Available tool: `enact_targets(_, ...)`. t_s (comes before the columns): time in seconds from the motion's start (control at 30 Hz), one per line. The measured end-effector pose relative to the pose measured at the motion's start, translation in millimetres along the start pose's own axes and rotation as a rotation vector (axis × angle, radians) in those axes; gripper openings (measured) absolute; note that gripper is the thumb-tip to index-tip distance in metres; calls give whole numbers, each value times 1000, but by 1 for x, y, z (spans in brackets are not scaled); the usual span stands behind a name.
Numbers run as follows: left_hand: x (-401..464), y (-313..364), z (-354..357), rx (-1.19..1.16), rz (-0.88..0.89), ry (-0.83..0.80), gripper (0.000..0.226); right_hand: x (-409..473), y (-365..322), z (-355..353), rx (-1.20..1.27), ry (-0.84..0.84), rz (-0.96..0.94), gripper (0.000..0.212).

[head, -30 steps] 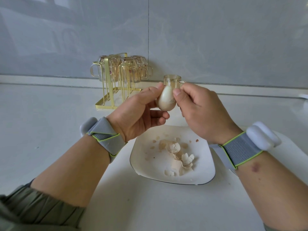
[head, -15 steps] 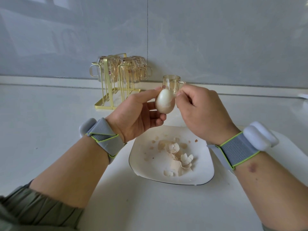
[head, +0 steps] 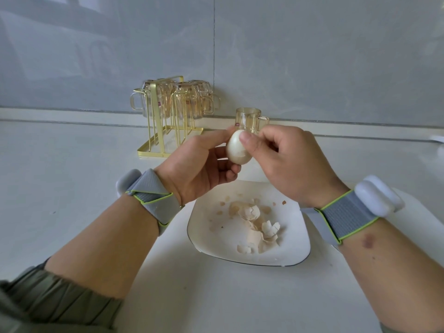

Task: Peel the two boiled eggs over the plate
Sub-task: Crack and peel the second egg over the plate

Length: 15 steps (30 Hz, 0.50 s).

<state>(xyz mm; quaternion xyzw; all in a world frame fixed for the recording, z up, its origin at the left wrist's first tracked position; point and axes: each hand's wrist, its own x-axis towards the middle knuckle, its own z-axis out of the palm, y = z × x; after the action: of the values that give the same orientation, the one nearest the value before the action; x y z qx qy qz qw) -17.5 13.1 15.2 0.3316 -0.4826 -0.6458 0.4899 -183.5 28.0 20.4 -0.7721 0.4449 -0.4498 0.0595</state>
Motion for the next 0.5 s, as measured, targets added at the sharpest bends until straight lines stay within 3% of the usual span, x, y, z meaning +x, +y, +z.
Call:
enact_targets(0.27,0,1,-1,-4,33,-33,29,1,2,0,-4,22,-12,40)
enact_targets(0.5,-1,-1,1,45,80,-72,60,0,2,1,13,10,19,38)
